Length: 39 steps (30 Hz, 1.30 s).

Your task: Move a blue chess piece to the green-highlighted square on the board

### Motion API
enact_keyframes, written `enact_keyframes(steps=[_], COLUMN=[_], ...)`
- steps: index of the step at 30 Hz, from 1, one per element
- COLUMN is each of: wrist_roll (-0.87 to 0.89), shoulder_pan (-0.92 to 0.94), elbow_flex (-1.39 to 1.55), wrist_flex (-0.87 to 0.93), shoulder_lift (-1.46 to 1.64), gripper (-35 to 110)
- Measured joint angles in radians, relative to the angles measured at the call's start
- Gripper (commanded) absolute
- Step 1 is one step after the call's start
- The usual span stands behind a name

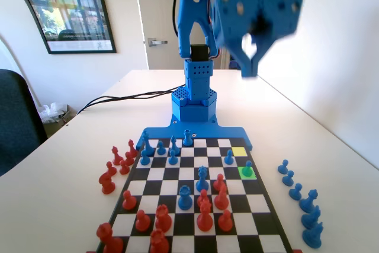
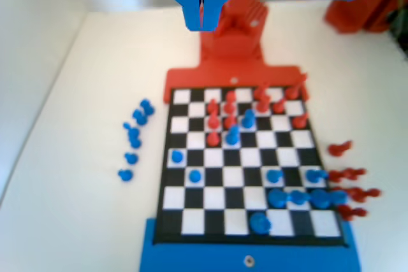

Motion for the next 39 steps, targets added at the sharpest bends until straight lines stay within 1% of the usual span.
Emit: enact_keyframes(steps=[6, 9, 15, 19, 25, 32, 36, 39], wrist_roll=[-0.071, -0.101, -0.17, -0.216, -0.247, -0.247, -0.252, -0.25], shoulder_pan=[0.026, 0.052, 0.077, 0.104, 0.133, 0.144, 0.158, 0.164], elbow_flex=[-0.026, 0.032, 0.255, 0.405, 0.558, 0.586, 0.586, 0.586], wrist_flex=[0.129, 0.156, 0.199, 0.186, 0.098, 0.025, 0.017, 0.017], shoulder_lift=[0.186, 0.295, 0.597, 0.782, 0.904, 1.002, 1.043, 1.046], gripper=[1, 1, 1, 1, 1, 2, 6, 6])
